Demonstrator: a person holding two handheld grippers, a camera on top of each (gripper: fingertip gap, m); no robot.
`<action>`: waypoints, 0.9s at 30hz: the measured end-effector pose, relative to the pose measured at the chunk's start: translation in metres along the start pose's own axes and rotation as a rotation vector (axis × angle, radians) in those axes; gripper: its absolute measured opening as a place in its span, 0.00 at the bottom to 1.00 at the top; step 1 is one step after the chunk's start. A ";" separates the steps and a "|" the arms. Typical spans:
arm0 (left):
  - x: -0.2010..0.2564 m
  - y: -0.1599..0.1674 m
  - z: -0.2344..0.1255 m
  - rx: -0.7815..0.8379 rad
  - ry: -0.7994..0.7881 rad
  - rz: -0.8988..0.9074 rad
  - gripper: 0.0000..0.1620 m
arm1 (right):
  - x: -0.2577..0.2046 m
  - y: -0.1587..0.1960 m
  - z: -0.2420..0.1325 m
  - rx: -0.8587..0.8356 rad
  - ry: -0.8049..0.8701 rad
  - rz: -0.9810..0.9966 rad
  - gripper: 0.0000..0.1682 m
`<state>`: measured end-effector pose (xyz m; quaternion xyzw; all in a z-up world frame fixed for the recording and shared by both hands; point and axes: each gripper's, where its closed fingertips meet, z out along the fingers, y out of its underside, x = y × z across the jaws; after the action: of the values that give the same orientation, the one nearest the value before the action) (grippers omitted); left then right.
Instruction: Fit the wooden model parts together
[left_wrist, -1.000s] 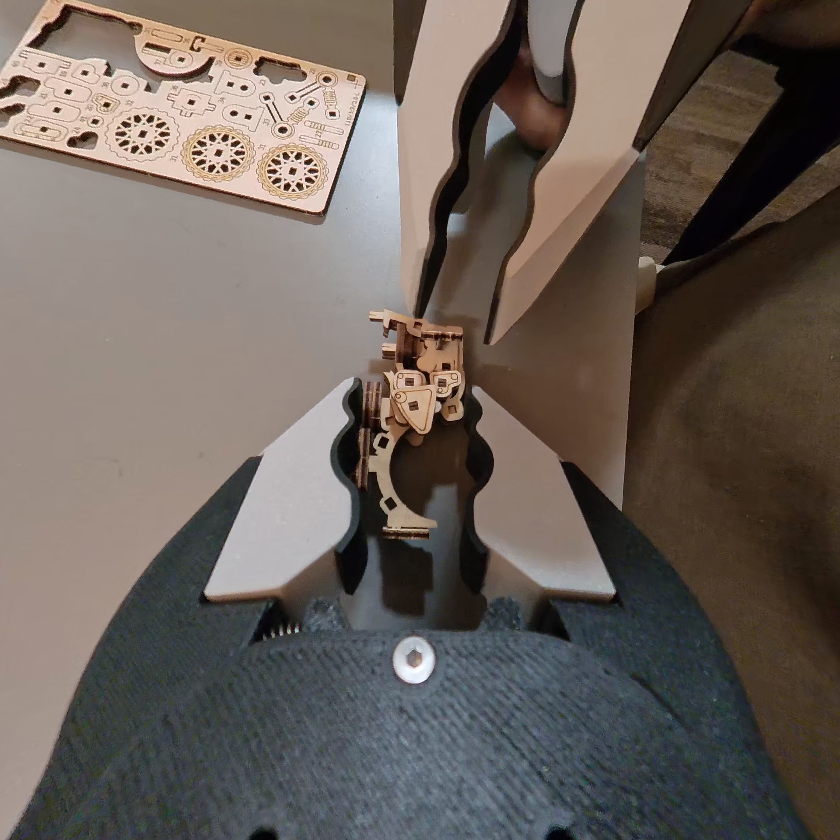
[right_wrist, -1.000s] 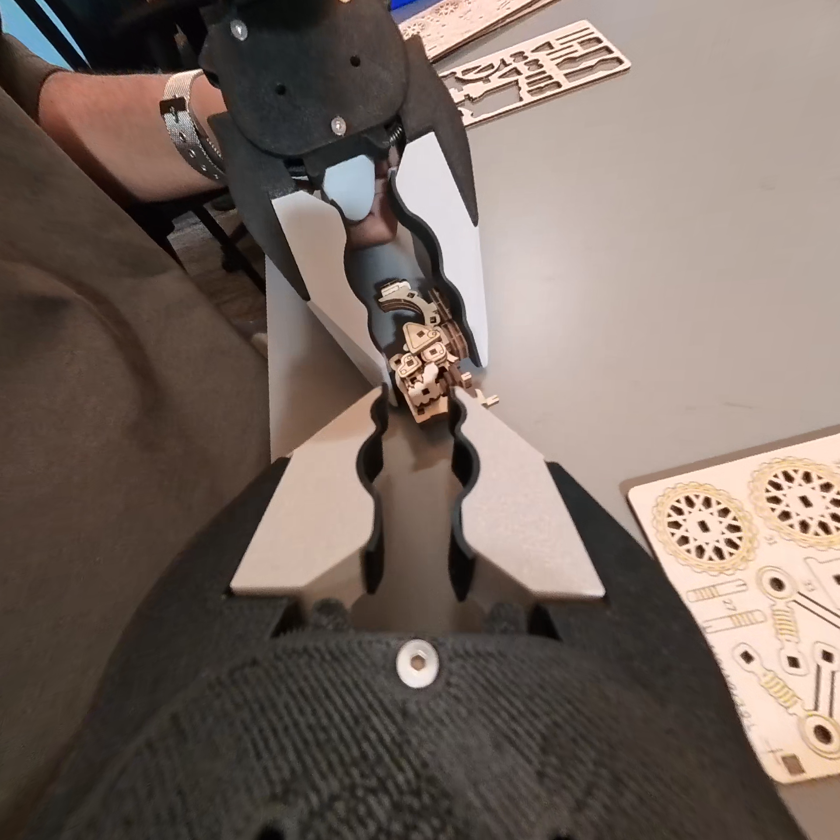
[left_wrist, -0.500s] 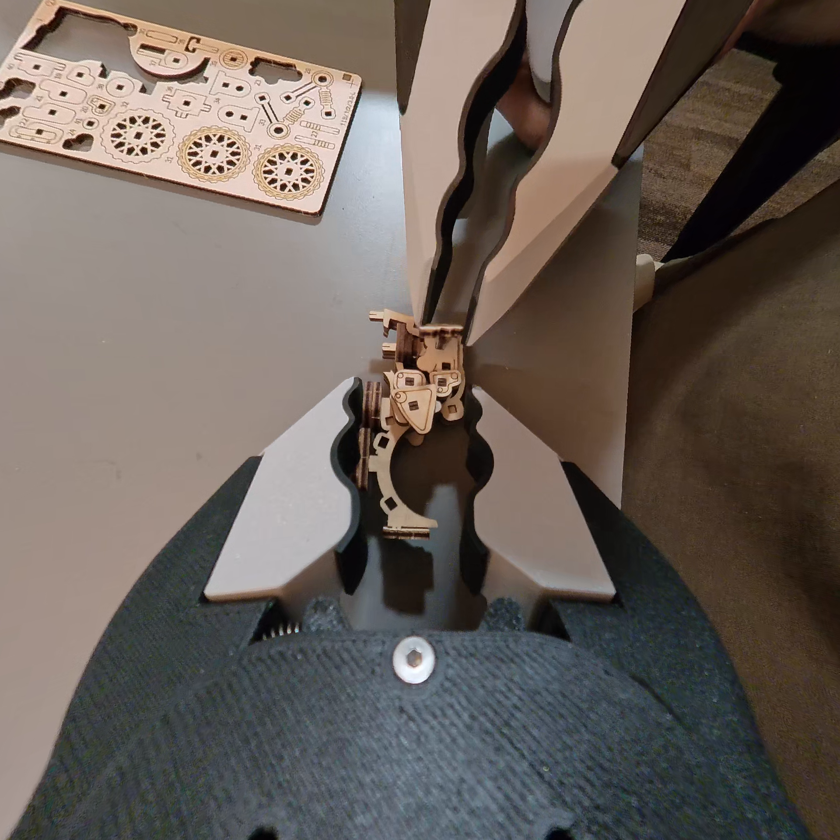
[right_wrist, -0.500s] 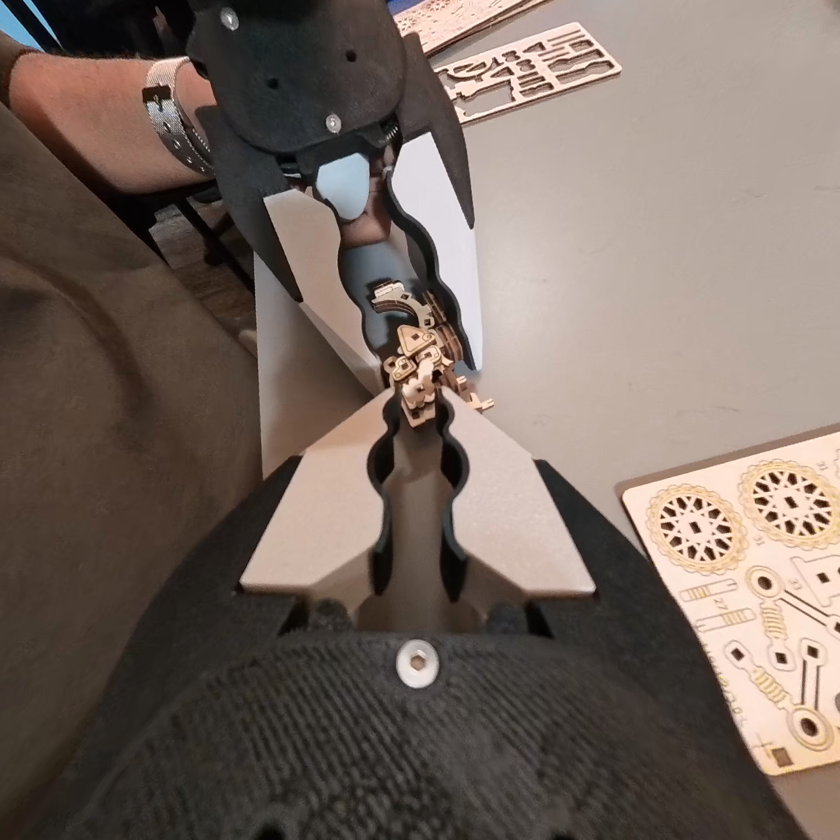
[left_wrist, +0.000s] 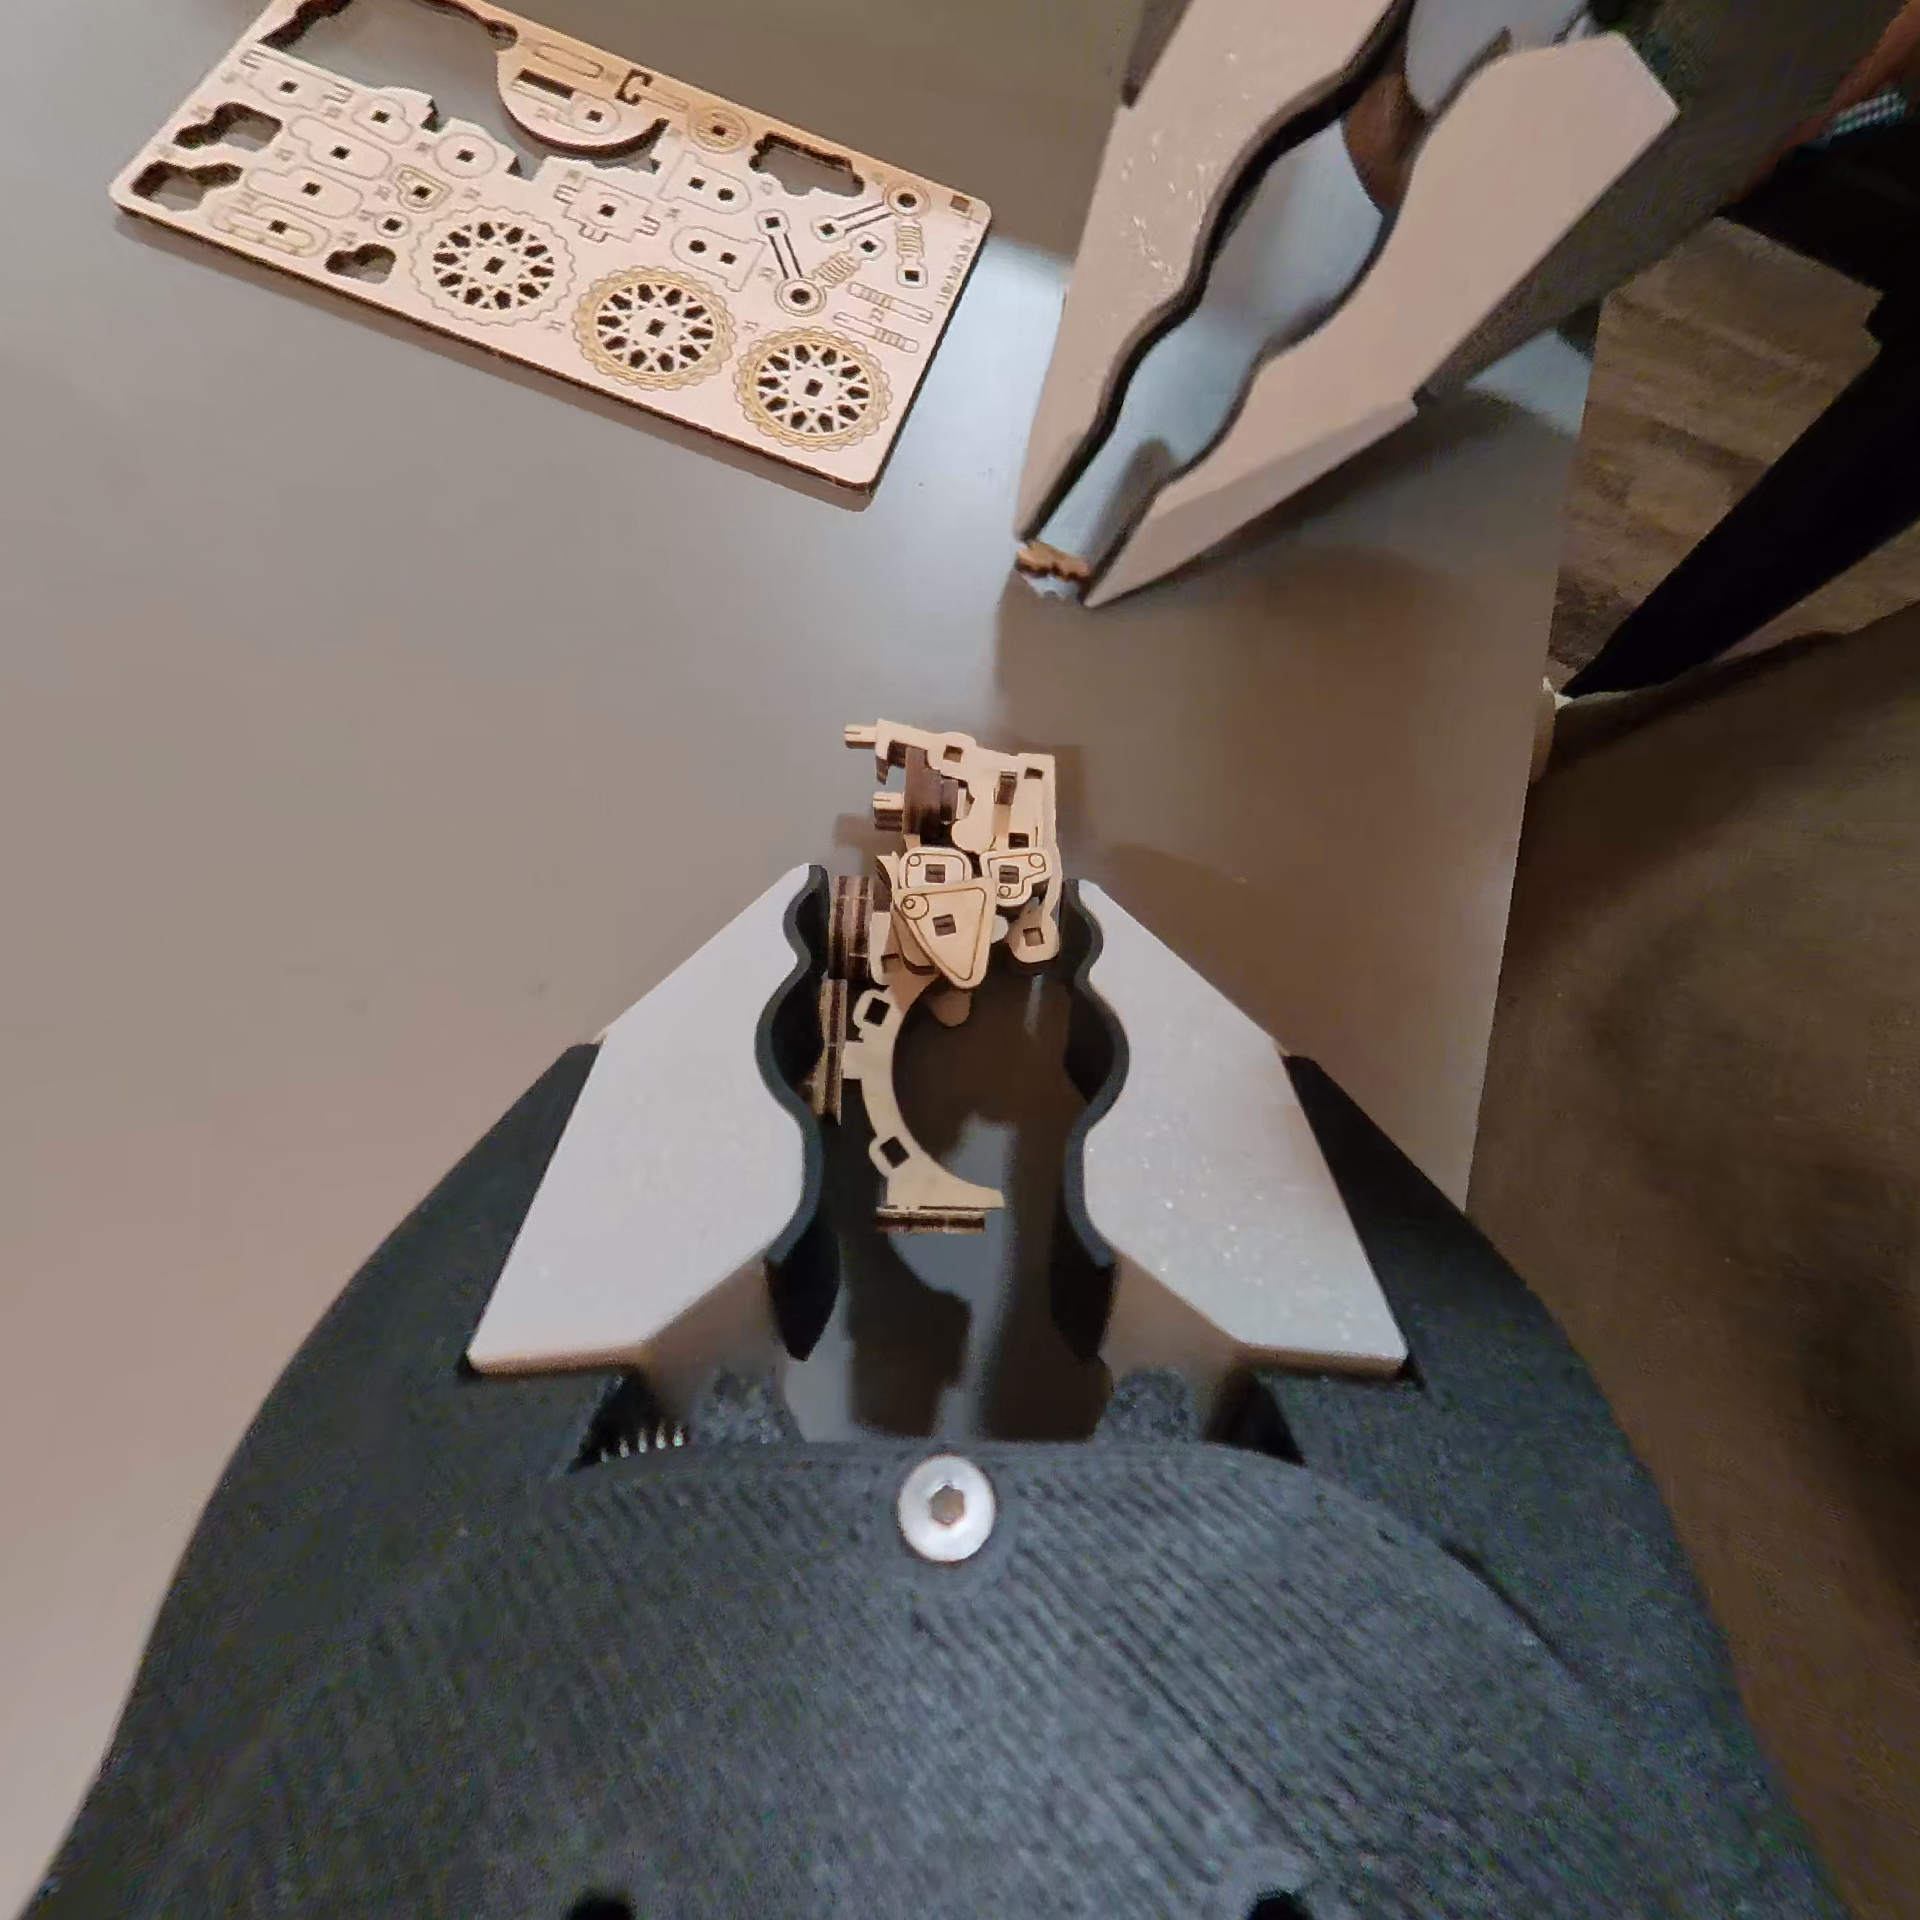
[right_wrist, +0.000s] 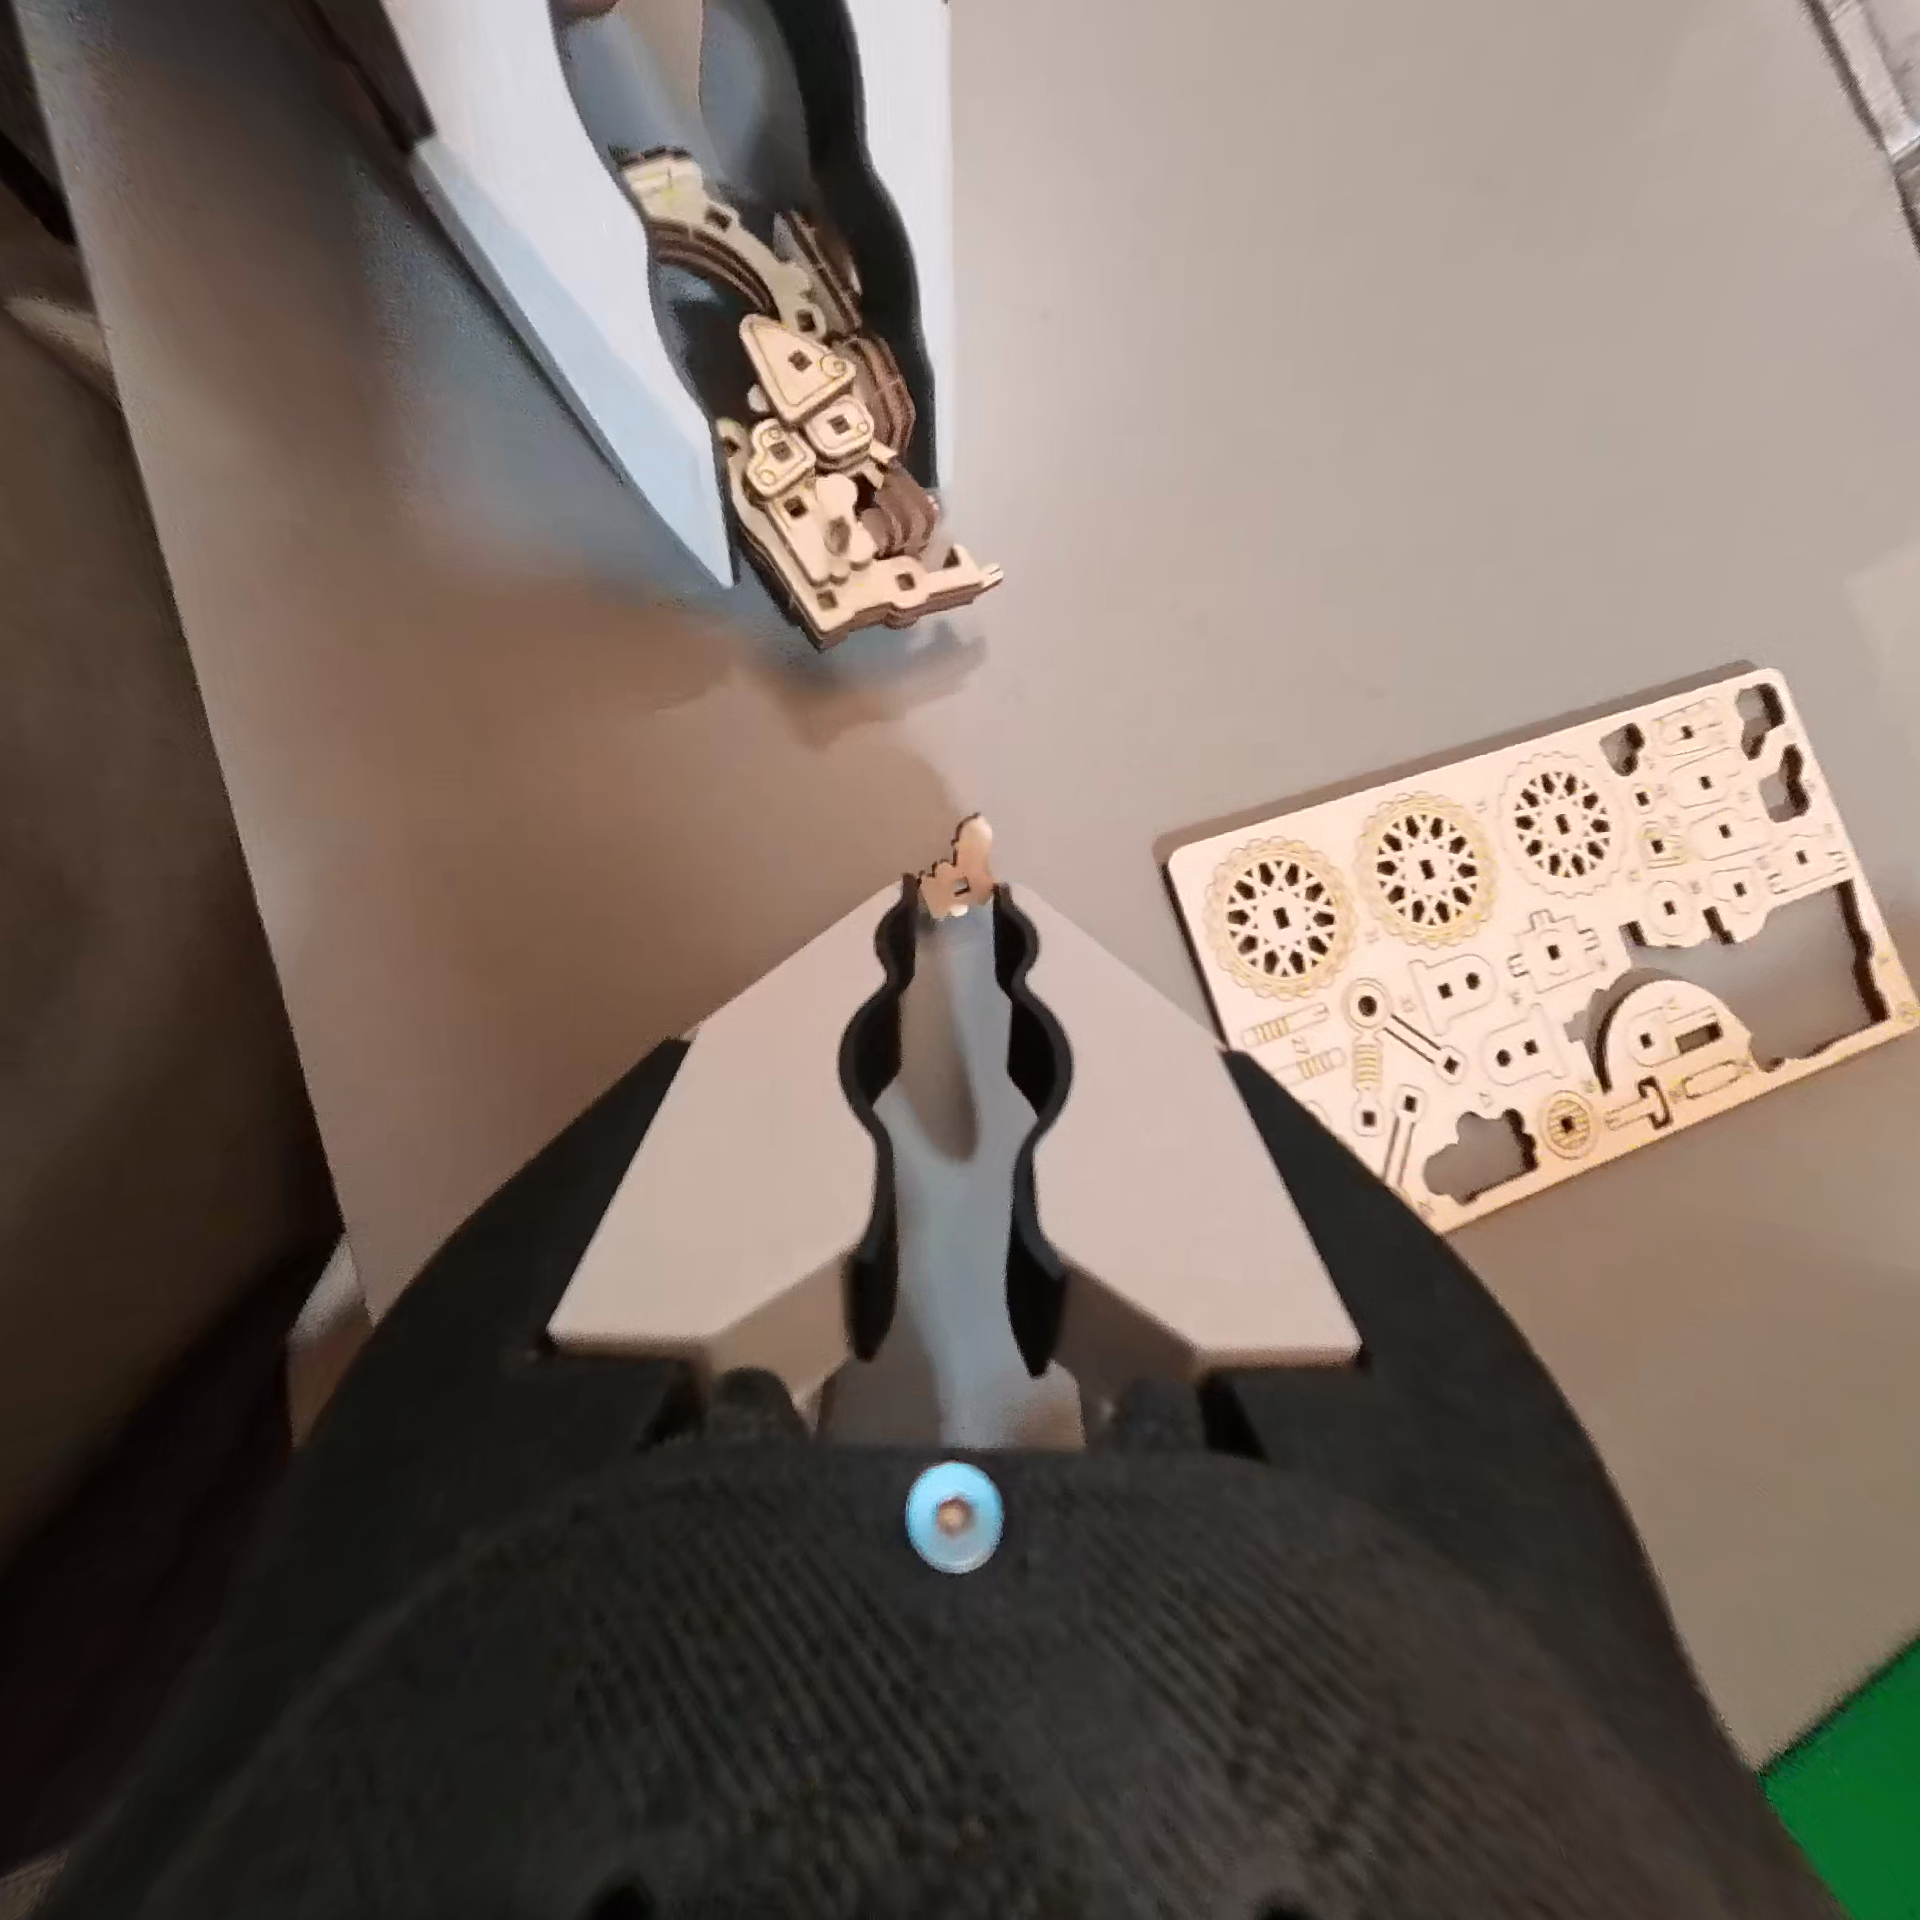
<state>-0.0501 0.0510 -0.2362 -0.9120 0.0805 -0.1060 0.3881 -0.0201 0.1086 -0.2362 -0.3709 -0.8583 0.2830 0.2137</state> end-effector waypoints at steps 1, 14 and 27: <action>0.000 0.000 0.000 0.003 0.001 -0.004 0.26 | -0.001 -0.001 0.001 -0.006 0.003 -0.006 0.08; 0.001 0.000 0.000 0.001 0.002 0.007 0.26 | -0.002 -0.004 -0.001 0.059 -0.065 0.073 0.13; 0.001 0.001 0.001 -0.006 -0.001 0.016 0.27 | -0.005 -0.009 0.002 0.073 -0.085 0.102 0.07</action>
<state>-0.0488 0.0505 -0.2371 -0.9125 0.0879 -0.1024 0.3863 -0.0226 0.0986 -0.2325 -0.3938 -0.8356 0.3403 0.1760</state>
